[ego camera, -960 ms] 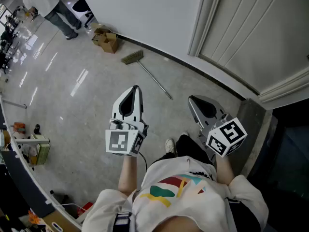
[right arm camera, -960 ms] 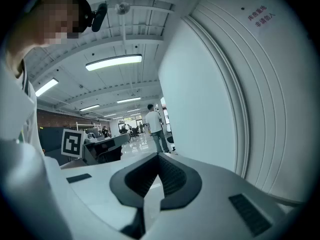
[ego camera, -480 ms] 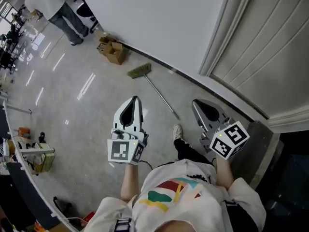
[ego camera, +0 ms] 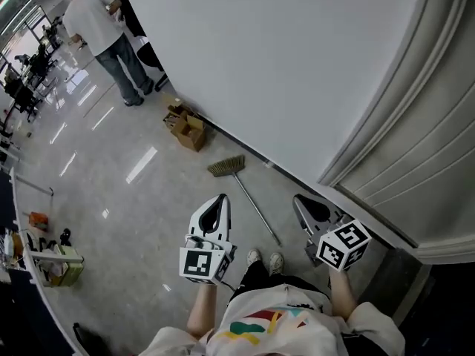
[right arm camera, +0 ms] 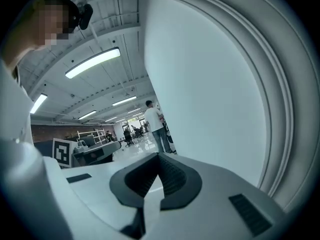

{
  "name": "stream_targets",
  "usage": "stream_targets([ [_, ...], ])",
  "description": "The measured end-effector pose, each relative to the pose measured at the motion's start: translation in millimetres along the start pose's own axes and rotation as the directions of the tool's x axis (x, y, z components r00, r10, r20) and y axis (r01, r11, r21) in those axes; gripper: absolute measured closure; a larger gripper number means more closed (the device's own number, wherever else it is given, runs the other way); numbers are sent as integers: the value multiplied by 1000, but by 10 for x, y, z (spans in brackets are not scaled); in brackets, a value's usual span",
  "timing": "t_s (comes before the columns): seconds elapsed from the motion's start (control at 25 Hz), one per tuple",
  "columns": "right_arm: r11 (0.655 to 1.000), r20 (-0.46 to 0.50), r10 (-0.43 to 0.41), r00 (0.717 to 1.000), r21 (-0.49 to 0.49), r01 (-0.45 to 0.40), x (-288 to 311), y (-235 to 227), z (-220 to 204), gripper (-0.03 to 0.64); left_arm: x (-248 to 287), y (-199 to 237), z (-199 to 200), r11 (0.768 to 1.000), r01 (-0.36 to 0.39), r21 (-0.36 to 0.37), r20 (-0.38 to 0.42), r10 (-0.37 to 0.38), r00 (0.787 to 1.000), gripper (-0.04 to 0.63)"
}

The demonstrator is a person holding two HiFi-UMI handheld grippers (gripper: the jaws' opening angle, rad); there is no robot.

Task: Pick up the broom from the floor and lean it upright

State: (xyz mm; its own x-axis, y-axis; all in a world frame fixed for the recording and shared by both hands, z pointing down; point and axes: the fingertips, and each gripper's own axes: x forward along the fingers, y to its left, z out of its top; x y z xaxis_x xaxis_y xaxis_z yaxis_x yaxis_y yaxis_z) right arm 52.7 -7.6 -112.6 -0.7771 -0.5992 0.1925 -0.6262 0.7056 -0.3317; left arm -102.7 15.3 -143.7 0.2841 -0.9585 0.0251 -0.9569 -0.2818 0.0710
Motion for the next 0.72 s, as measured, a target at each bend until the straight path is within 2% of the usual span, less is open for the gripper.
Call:
stream_targets([
  [0.16,1000,6,-13,1000,-7,13,259,-163,156,604,423,81,204,998,56,19,61,-57,996,552],
  [0.28,999,-28,-35,999,-7,35,350,-305,109,604,588,99,217,997,59,45,58,-62,996,552],
  [0.4,999,-46,-43,998,-5,42,501,-359,105,604,718,137,159,996,88,28,54,-89,995,552],
  [0.56,999,-64,-35,997,18,37,757,-467,48,604,948,244,-233,991,132,18,-42,-131,990,552],
  [0.72,997,-65,-68,996,27,70,1016,-813,-231,604,1222,371,-777,989,148,5,-75,-147,986,552],
])
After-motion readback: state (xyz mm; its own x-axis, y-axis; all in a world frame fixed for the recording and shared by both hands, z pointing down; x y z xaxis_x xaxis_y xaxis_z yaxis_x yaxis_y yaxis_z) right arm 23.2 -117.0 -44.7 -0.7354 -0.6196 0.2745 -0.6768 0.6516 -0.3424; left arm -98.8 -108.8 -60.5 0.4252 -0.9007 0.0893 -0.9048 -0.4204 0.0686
